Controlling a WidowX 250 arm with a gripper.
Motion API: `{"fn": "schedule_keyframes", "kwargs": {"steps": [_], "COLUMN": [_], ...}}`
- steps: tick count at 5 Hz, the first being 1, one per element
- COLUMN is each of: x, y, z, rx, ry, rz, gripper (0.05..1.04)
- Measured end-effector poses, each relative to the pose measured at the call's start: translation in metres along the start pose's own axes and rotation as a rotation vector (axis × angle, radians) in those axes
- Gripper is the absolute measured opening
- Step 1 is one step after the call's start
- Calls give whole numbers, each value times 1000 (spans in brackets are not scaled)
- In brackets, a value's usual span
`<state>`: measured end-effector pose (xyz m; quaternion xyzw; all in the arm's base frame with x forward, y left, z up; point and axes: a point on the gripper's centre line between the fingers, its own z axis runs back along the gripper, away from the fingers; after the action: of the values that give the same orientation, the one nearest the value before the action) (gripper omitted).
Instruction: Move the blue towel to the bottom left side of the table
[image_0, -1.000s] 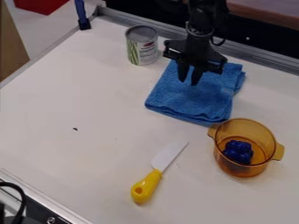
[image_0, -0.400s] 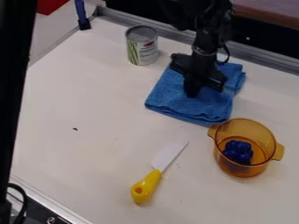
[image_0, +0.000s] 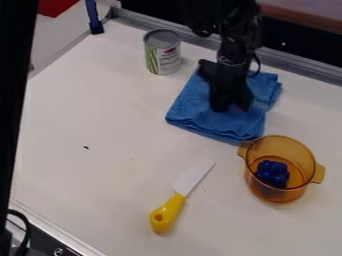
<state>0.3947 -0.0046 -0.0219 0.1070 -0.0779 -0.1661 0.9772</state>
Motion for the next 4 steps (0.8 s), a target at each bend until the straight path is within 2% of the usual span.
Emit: {"fn": "schedule_keyframes", "kwargs": {"steps": [1, 3, 4], "x": [-2, -12, -20], "y": [2, 12, 25], "z": [-1, -3, -5], "rx": [30, -26, -69], "ry": [-40, -73, -65], "rz": [-92, -212, -234], "gripper": [52, 52, 52]}}
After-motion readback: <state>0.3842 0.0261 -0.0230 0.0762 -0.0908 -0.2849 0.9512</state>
